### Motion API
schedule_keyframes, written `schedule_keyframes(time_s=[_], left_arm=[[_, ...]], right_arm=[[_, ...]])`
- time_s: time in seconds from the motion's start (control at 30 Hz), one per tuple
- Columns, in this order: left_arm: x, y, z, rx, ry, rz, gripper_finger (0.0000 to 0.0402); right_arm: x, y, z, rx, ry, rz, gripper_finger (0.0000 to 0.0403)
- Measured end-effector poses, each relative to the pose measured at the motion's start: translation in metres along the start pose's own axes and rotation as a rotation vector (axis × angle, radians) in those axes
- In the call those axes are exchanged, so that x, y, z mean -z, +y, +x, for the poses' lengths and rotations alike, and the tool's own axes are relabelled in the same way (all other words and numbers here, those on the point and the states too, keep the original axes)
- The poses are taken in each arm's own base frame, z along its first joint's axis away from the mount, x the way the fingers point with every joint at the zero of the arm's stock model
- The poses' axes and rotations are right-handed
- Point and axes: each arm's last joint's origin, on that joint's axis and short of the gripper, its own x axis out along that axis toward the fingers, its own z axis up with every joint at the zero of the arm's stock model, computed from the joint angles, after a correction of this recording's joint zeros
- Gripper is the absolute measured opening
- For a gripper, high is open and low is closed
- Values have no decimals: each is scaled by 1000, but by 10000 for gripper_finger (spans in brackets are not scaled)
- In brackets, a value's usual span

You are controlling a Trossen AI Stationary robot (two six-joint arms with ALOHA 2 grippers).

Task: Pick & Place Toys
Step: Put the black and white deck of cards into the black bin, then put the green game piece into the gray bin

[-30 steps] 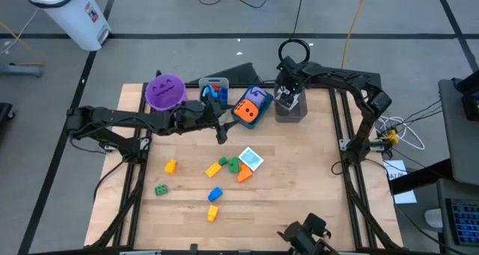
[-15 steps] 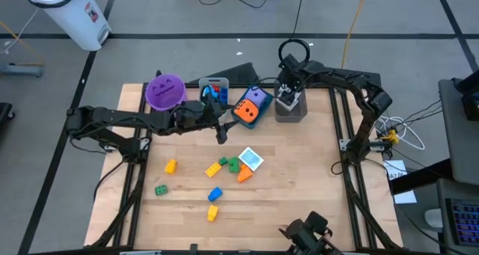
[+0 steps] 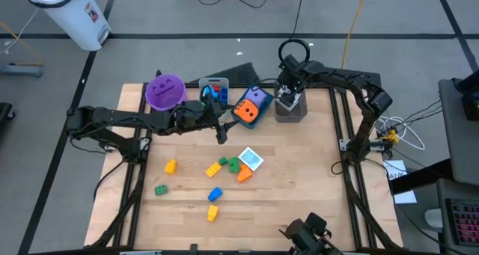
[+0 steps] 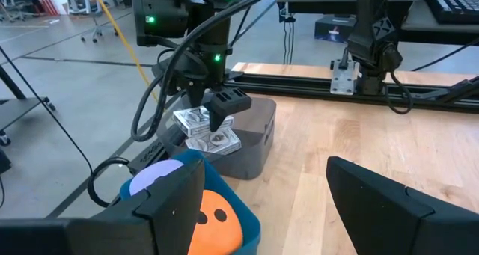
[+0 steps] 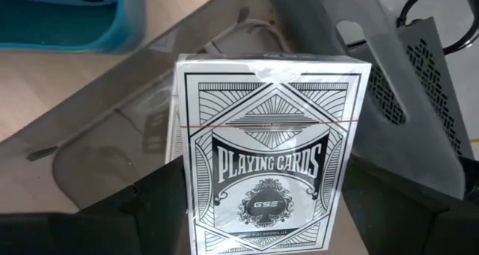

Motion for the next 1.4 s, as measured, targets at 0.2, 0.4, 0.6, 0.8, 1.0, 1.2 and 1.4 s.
schedule_keyframes(time_s=[0.2, 0.4, 0.6, 0.8, 1.0, 1.2, 1.4], left_arm=[[0, 0, 0, 0, 2, -3, 289], [0, 0, 0, 0, 1, -9, 289], [0, 0, 0, 0, 2, -8, 289], [0, 0, 0, 0, 1, -6, 289], [0, 0, 0, 0, 1, -4, 289], [0, 0, 0, 0, 2, -2, 289], [0, 0, 0, -1, 1, 13, 289]], right_arm=[[0, -1, 0, 0, 1, 5, 302], [7, 1, 9, -28, 7, 5, 302], [6, 1, 10, -20, -8, 2, 302], [4, 0, 10, -13, -35, -14, 317], [4, 0, 10, -13, -33, -16, 345], [4, 0, 6, -7, -38, -45, 353], [2, 4, -21, 8, -129, -62, 348]])
